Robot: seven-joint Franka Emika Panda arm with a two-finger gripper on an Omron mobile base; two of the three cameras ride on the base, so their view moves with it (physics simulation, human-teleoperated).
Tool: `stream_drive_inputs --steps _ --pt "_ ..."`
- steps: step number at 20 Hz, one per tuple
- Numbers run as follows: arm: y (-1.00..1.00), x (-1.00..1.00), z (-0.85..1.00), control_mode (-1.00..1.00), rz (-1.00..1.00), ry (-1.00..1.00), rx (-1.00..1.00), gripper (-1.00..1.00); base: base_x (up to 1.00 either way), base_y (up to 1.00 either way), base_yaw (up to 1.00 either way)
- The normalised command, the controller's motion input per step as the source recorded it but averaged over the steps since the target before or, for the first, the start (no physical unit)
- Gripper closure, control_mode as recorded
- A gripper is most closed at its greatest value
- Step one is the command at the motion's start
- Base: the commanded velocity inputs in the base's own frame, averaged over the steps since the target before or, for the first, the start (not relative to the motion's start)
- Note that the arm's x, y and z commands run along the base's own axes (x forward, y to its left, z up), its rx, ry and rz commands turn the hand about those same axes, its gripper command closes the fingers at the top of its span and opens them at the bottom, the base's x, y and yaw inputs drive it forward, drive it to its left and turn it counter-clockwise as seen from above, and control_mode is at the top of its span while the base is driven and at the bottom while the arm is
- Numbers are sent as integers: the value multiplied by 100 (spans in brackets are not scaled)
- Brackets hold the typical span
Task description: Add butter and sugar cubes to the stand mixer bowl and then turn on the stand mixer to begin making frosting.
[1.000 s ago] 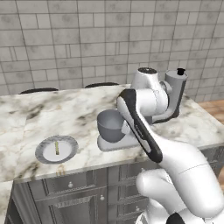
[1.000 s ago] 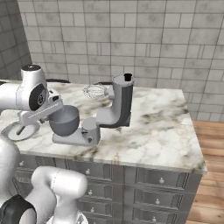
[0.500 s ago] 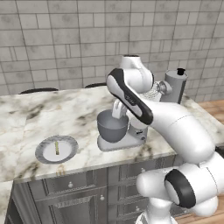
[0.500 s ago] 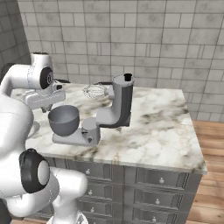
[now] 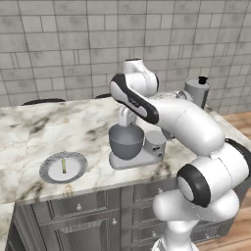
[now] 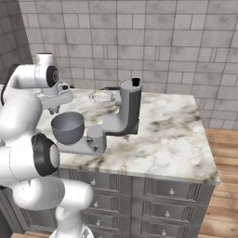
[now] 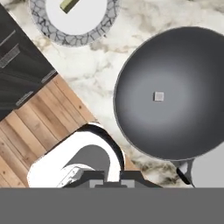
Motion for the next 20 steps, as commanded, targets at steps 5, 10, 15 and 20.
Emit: stream_drive_inputs --steps 5,10,15,20 --pt "0 24 -47 -100 -3 0 -4 100 0 0 0" --pt "0 24 -39 -100 -2 0 0 100 0 0 0" --pt "2 27 -33 -100 -2 0 0 100 0 0 0" --pt "3 10 -28 -100 -1 0 0 100 0 0 0"
